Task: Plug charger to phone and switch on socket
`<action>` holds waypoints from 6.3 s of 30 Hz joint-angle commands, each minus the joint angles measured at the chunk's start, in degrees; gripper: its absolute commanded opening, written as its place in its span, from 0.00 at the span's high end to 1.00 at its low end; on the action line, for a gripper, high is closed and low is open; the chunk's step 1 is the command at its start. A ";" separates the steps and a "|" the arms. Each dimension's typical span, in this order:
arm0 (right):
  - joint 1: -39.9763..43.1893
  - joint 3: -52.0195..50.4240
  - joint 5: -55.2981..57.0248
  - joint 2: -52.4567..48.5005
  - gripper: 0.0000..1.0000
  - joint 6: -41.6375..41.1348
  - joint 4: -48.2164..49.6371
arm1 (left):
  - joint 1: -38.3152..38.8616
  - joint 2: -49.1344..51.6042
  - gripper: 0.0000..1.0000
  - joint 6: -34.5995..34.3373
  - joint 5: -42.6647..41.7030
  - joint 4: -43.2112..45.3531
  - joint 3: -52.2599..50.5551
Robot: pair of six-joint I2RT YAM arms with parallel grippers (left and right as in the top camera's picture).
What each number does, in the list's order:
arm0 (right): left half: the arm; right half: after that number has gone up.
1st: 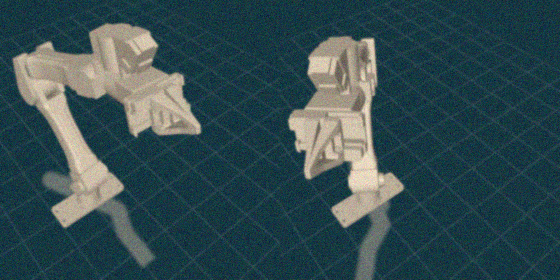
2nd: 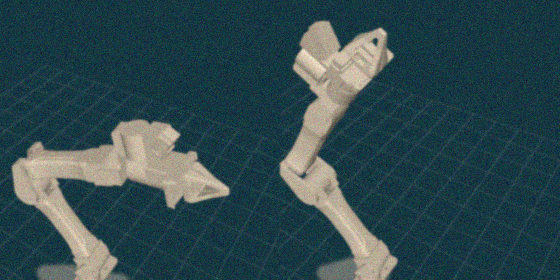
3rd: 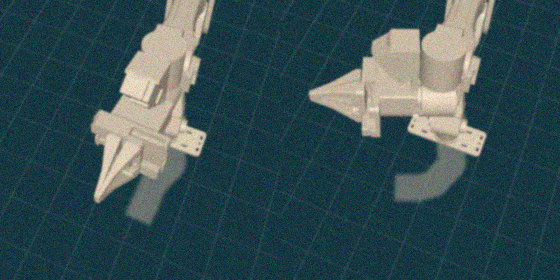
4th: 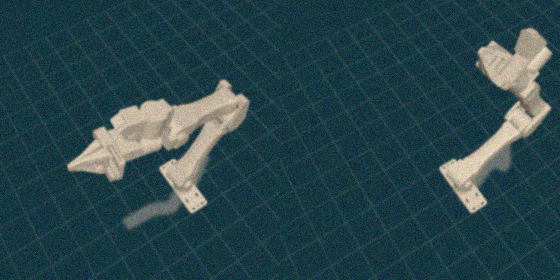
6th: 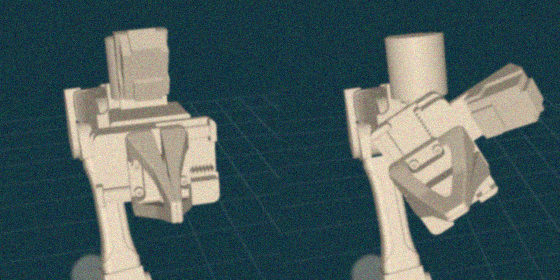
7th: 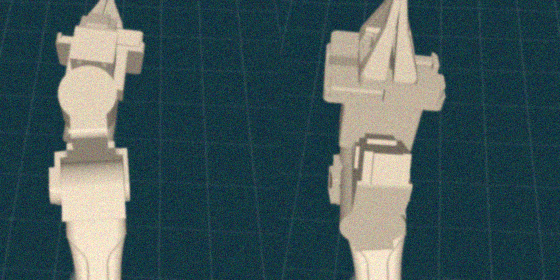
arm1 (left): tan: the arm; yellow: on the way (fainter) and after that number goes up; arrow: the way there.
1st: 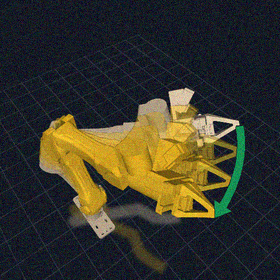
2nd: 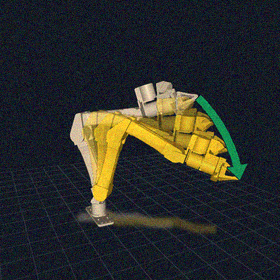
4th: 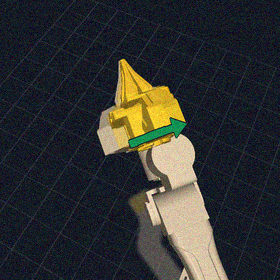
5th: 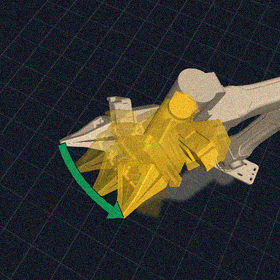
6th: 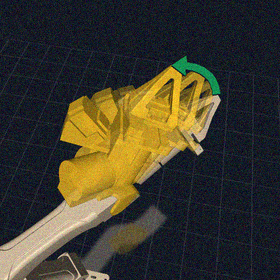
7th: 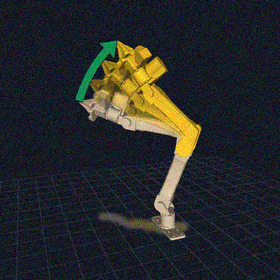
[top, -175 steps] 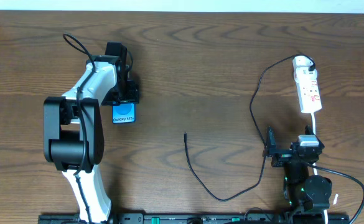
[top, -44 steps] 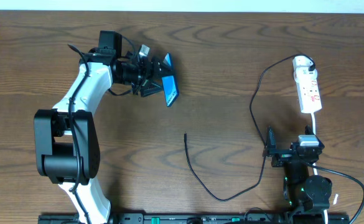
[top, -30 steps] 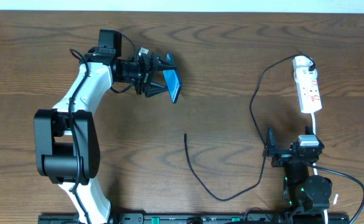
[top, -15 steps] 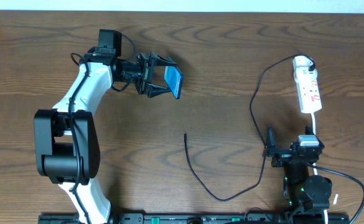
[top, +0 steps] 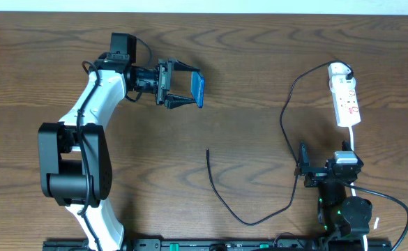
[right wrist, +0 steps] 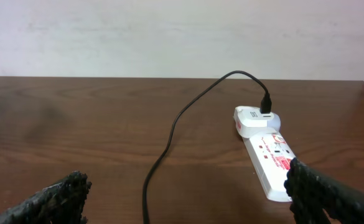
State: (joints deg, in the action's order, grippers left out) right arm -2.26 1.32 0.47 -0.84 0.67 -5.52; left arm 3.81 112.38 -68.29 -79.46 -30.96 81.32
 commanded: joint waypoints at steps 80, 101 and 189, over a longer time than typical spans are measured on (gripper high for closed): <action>-0.24 -0.39 0.46 0.46 0.01 0.68 -0.04 | -0.31 -2.23 0.93 -5.92 -8.39 0.46 0.07; -0.24 -0.39 0.46 0.46 0.01 0.68 -0.04 | -0.31 -2.23 0.93 -5.73 -8.37 0.48 0.07; -0.24 -0.39 0.46 0.46 0.01 0.68 -0.04 | -0.20 -2.23 0.93 14.71 4.13 12.41 0.07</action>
State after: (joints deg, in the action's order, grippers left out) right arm -2.26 1.32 0.47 -0.84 0.67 -5.52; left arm 3.81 112.38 -55.07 -74.30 -20.95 81.30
